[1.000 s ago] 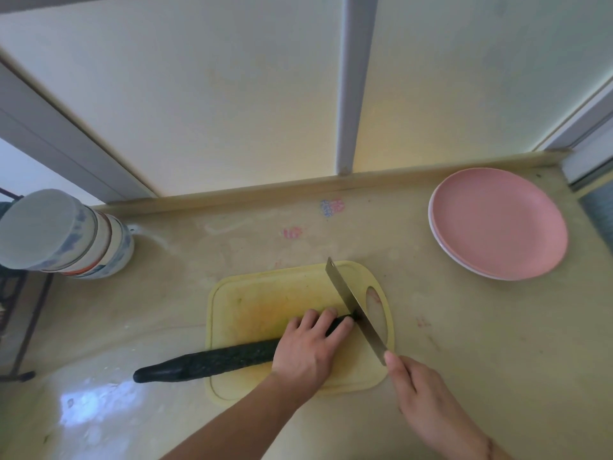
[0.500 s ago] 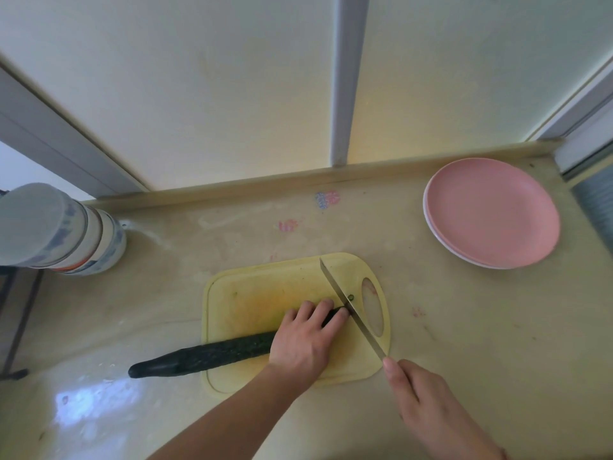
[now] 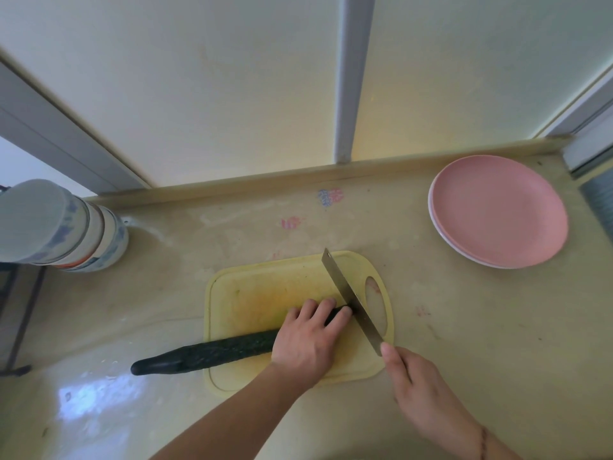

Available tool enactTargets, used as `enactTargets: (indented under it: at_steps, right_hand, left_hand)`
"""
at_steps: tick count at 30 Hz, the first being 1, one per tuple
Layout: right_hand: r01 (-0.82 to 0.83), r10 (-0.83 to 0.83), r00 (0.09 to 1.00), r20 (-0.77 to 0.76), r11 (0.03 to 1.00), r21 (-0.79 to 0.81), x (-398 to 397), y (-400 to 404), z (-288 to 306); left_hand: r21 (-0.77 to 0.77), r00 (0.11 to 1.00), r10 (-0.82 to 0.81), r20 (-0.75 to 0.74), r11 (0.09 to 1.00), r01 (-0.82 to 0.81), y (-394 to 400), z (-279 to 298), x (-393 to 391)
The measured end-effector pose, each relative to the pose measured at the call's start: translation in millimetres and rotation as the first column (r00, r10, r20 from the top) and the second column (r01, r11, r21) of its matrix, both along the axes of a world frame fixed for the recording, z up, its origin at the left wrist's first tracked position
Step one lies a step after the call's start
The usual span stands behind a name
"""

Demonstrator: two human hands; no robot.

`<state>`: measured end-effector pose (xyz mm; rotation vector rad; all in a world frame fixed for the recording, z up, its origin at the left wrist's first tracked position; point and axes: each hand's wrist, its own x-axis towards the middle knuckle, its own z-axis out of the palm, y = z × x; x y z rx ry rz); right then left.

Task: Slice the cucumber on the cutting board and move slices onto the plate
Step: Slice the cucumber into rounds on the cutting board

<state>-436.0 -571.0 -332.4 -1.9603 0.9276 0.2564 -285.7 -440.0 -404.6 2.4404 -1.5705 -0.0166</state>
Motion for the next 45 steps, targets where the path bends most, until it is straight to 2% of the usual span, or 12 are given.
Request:
enactTargets:
  at_steps: [5,16,32,45]
  right_hand:
    - [0.012,-0.012,1.000,-0.007,1.000,0.000,0.3,2.0,5.8]
    - [0.021,-0.021,1.000,-0.001,0.999,0.046,-12.1,5.4,16.2]
    - [-0.031,0.031,1.000,0.000,0.999,0.012,7.8,1.4,1.6]
    - [-0.030,0.030,1.000,0.007,0.999,0.025,-1.0,3.6,19.5]
  left_hand:
    - [-0.047,0.999,0.002,-0.051,0.999,-0.004,-0.5,3.1,0.3]
    - [-0.074,0.999,-0.023,-0.037,0.997,0.021,0.3,-0.2,1.2]
    - [-0.092,0.999,-0.015,-0.041,0.996,0.011,0.1,-1.0,1.0]
    - [-0.128,0.999,-0.004,-0.041,0.992,-0.002,1.1,-4.5,0.2]
